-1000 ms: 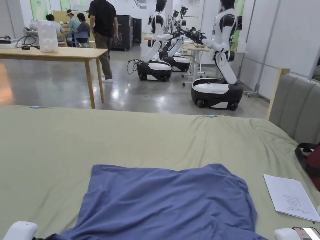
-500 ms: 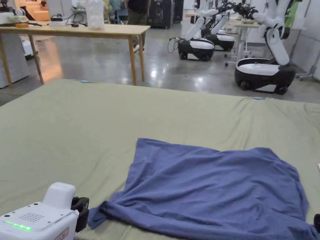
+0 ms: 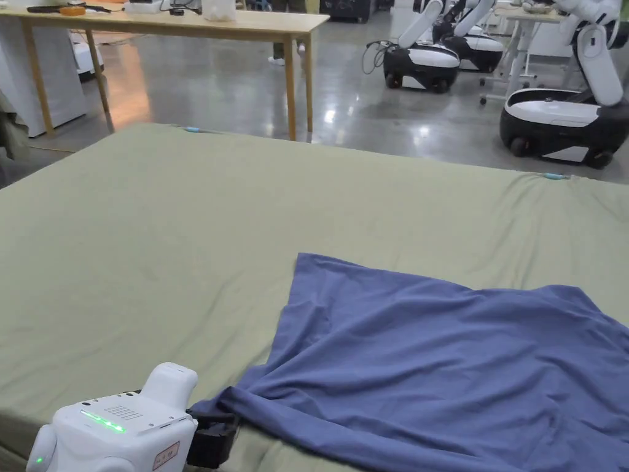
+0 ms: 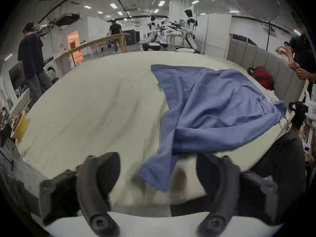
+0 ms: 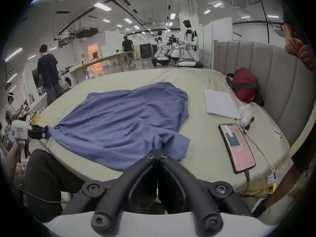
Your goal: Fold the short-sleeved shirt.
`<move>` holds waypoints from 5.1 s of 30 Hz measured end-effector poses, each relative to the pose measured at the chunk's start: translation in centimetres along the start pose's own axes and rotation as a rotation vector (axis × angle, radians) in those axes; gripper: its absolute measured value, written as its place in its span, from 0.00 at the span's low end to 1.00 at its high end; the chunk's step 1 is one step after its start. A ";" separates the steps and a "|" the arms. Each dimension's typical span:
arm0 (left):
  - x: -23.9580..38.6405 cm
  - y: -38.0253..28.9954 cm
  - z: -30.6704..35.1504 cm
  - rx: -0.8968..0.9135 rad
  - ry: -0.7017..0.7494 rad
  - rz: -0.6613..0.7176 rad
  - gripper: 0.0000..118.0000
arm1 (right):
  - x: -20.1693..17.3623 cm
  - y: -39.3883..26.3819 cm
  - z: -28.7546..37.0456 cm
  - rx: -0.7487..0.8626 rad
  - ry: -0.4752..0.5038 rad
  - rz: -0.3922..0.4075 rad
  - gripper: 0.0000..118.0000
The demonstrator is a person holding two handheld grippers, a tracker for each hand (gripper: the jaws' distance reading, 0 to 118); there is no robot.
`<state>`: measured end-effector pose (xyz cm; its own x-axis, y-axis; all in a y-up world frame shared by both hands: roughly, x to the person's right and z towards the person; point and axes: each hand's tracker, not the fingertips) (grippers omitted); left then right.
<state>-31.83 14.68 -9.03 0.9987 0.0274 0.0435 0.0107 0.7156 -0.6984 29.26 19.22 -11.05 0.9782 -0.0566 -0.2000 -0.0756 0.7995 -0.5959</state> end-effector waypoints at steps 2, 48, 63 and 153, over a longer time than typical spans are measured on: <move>0.3 1.0 -0.7 -0.022 -0.005 -0.012 0.18 | 0.6 -0.3 -0.3 -0.019 -0.016 -0.007 0.00; 4.3 12.7 -0.6 0.163 0.095 -0.152 0.98 | 1.1 10.5 -6.7 0.129 0.006 0.104 0.93; 3.6 3.9 -3.2 0.003 0.077 0.016 0.37 | -2.8 2.7 -1.7 0.092 0.025 0.182 0.01; 2.1 25.0 -23.9 -0.154 0.172 -0.047 0.85 | 3.7 13.3 -13.9 0.010 -0.099 0.016 0.07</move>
<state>-28.25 15.95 -43.52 0.9906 -0.1322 -0.0348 0.0516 0.5977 -0.8001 29.22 21.35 -30.49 0.9913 0.0150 -0.1311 -0.0896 0.8058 -0.5854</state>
